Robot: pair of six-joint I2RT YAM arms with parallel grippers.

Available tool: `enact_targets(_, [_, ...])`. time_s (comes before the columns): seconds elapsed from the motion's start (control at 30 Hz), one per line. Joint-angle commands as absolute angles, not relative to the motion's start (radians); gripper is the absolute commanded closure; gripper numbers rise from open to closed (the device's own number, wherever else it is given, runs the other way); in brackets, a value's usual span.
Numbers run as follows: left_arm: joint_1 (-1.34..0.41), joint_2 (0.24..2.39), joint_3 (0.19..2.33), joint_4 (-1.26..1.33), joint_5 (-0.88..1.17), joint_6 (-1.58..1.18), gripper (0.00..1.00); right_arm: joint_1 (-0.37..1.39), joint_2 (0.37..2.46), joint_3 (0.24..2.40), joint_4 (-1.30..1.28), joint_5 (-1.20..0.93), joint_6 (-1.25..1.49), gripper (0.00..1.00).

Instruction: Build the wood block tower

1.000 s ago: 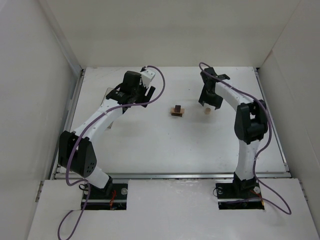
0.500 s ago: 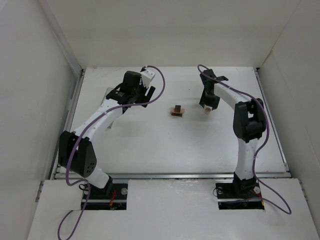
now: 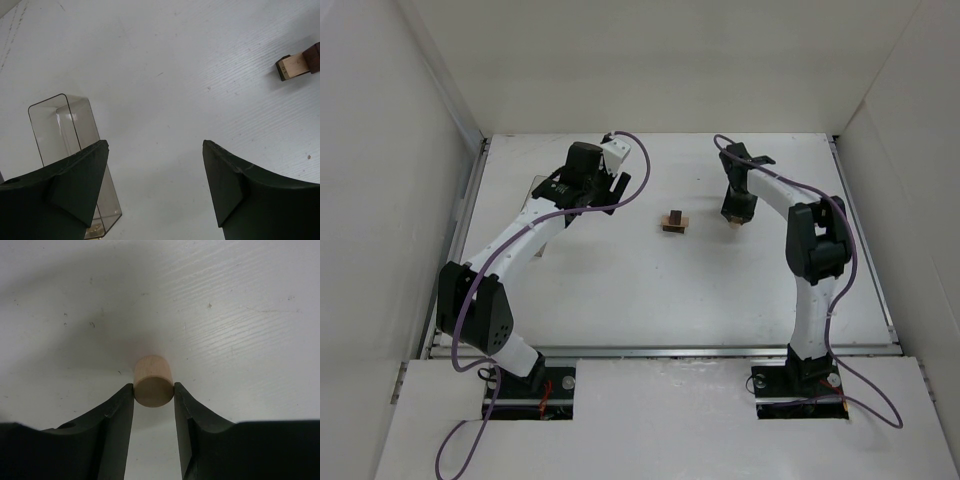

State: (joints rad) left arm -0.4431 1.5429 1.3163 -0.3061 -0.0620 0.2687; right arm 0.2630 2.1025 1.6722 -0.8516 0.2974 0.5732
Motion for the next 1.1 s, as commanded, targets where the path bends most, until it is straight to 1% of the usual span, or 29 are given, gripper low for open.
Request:
enact_targets(0.0, [-0.437,1.494,1.31,-0.282,-0.074,0.27,0.27,0.265,2.108,1.672,-0.825,0.296,0.563,0.58])
enact_targets(0.1, [-0.437,1.494,1.31,-0.282,-0.074,0.27,0.27,0.265,2.108,1.663,-0.816,0.296,0.563,0.58])
enact_targets(0.13, [-0.437,1.494,1.31,-0.282,-0.074,0.27,0.27,0.265,2.108,1.663,-0.816,0.296,0.563,0.6])
enact_targets(0.23, [-0.437,1.494,1.31,-0.282,-0.074,0.27,0.27,0.265,2.097,1.663,-0.816,0.296,0.554,0.7])
enact_targets(0.27, [-0.437,1.494,1.31,-0.282,-0.074,0.27,0.27,0.265,2.083,1.663,-0.816,0.296,0.554,0.79])
enact_targets(0.37, [-0.437,1.494,1.31,-0.282,-0.083,0.27,0.27,0.293,2.049,1.692,-0.836,0.328,0.543,0.91])
enact_targets(0.43, [-0.437,1.494,1.31,-0.282,-0.083,0.27,0.27,0.316,2.034,1.727,-0.863,0.362,0.52,0.94])
enact_targets(0.47, [-0.437,1.494,1.31,-0.282,-0.083,0.27,0.27,0.331,2.02,1.75,-0.9,0.376,0.52,0.94])
enact_targets(0.53, [-0.437,1.503,1.31,-0.282,-0.083,0.27,0.27,0.383,2.011,1.827,-0.939,0.397,0.506,0.98])
enact_targets(0.63, [-0.437,1.503,1.31,-0.272,-0.092,0.27,0.27,0.46,2.011,1.933,-1.021,0.416,0.479,0.99])
enact_targets(0.73, [-0.437,1.503,1.31,-0.246,-0.169,0.246,0.27,0.527,2.011,2.018,-1.098,0.416,0.479,0.99])
enact_targets(0.9, [-0.419,1.503,1.289,-0.21,-0.294,0.19,0.27,0.607,2.045,2.103,-1.158,0.407,0.488,0.99])
enact_targets(1.07, [-0.41,1.494,1.279,-0.21,-0.305,0.178,0.27,0.643,2.068,2.144,-1.167,0.371,0.488,0.99])
